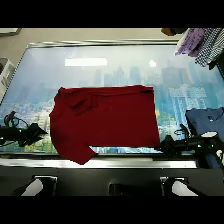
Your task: Fold the clothes and pants, and hang the long-sleeved shirts on hangers.
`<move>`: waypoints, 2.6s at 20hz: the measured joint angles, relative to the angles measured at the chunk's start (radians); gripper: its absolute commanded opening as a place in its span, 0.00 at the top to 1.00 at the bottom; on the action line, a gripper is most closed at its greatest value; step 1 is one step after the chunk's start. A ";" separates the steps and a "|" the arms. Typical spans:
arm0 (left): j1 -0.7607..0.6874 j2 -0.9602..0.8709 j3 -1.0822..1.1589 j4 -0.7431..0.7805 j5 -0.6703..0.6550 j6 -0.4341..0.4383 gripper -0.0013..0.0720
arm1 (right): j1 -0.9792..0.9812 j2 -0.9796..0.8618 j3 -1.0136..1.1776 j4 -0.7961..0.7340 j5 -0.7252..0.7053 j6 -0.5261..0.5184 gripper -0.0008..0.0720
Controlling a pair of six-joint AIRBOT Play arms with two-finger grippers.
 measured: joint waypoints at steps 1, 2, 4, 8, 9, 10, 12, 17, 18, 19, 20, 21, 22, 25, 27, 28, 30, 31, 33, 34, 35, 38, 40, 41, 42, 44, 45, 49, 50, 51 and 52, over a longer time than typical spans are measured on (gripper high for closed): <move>0.000 0.005 -0.013 0.000 0.000 0.007 0.44 | 0.000 0.000 -0.005 0.007 -0.012 -0.008 0.85; -0.002 0.009 -0.027 -0.001 0.000 0.015 0.44 | 0.000 0.000 -0.009 0.018 -0.024 -0.016 0.95; -0.008 0.013 -0.053 -0.007 -0.001 0.034 0.44 | 0.000 0.002 -0.013 0.048 -0.040 -0.035 0.95; -0.013 0.017 -0.108 -0.023 0.005 0.071 0.44 | 0.000 0.043 -0.016 0.091 -0.065 -0.060 0.95; -0.013 0.017 -0.117 -0.025 0.010 0.078 0.44 | 0.000 0.059 -0.017 0.096 -0.069 -0.060 0.95; -0.013 0.017 -0.125 -0.029 0.022 0.084 0.44 | 0.000 0.075 -0.017 0.100 -0.071 -0.060 0.95; -0.013 0.016 -0.134 -0.032 0.034 0.093 0.44 | 0.000 0.106 -0.017 0.104 -0.076 -0.060 0.95; -0.014 0.009 -0.142 -0.037 0.095 0.101 0.44 | 0.000 0.144 -0.018 0.117 -0.077 -0.048 0.95; -0.014 0.004 -0.142 -0.037 0.109 0.102 0.44 | 0.000 0.147 -0.018 0.121 -0.076 -0.048 0.95; -0.014 -0.003 -0.143 -0.037 0.117 0.103 0.44 | 0.000 0.149 -0.018 0.125 -0.076 -0.048 0.95; -0.014 -0.013 -0.143 -0.037 0.123 0.105 0.44 | 0.000 0.150 -0.018 0.130 -0.075 -0.048 0.95; -0.014 -0.023 -0.143 -0.038 0.135 0.108 0.44 | 0.000 0.151 -0.018 0.134 -0.075 -0.045 0.95; -0.014 -0.035 -0.143 -0.038 0.140 0.114 0.44 | 0.000 0.151 -0.018 0.139 -0.072 -0.045 0.95; -0.014 -0.069 -0.143 -0.065 0.143 0.140 0.48 | 0.000 0.153 -0.018 0.156 -0.066 -0.046 0.95; -0.014 -0.090 -0.143 -0.089 0.147 0.154 0.64 | 0.000 0.153 -0.018 0.169 -0.059 -0.052 0.95; -0.014 -0.101 -0.143 -0.095 0.153 0.160 0.85 | 0.000 0.153 -0.018 0.180 -0.055 -0.054 0.95; -0.018 -0.116 -0.144 -0.105 0.161 0.180 0.96 | 0.000 0.153 -0.018 0.211 -0.047 -0.071 0.96; -0.023 -0.122 -0.144 -0.118 0.162 0.190 0.96 | 0.000 0.153 -0.018 0.227 -0.041 -0.080 0.96; -0.036 -0.127 -0.139 -0.135 0.166 0.202 0.96 | 0.000 0.153 -0.018 0.262 -0.035 -0.098 0.96; -0.045 -0.129 -0.134 -0.151 0.169 0.209 0.96 | 0.000 0.153 -0.018 0.281 -0.033 -0.109 0.96; -0.056 -0.129 -0.125 -0.167 0.173 0.214 0.96 | 0.000 0.153 -0.016 0.299 -0.031 -0.121 0.96; -0.108 -0.128 -0.078 -0.194 0.170 0.220 0.96 | 0.000 0.153 0.007 0.363 -0.027 -0.155 0.96; -0.157 -0.127 -0.020 -0.204 0.167 0.214 0.96 | 0.000 0.152 0.047 0.402 -0.027 -0.173 0.96; -0.182 -0.127 0.016 -0.207 0.167 0.207 0.96 | 0.000 0.152 0.075 0.415 -0.027 -0.175 0.96; -0.204 -0.128 0.055 -0.209 0.165 0.196 0.96 | 0.000 0.152 0.106 0.425 -0.027 -0.177 0.96; -0.243 -0.128 0.149 -0.211 0.165 0.172 0.96 | 0.011 0.152 0.183 0.436 -0.045 -0.175 0.96; -0.258 -0.127 0.204 -0.213 0.165 0.158 0.96 | 0.029 0.152 0.233 0.435 -0.063 -0.170 0.96; -0.293 -0.126 0.454 -0.215 0.166 0.099 0.96 | 0.149 0.152 0.479 0.354 -0.189 -0.083 0.96; -0.297 -0.124 0.531 -0.214 0.167 0.076 0.96 | 0.179 0.152 0.560 0.324 -0.224 -0.052 0.96; -0.299 -0.122 0.607 -0.207 0.166 0.057 0.97 | 0.201 0.152 0.642 0.291 -0.246 -0.021 0.96; -0.301 -0.117 0.687 -0.195 0.164 0.034 0.96 | 0.216 0.153 0.730 0.261 -0.261 0.011 0.96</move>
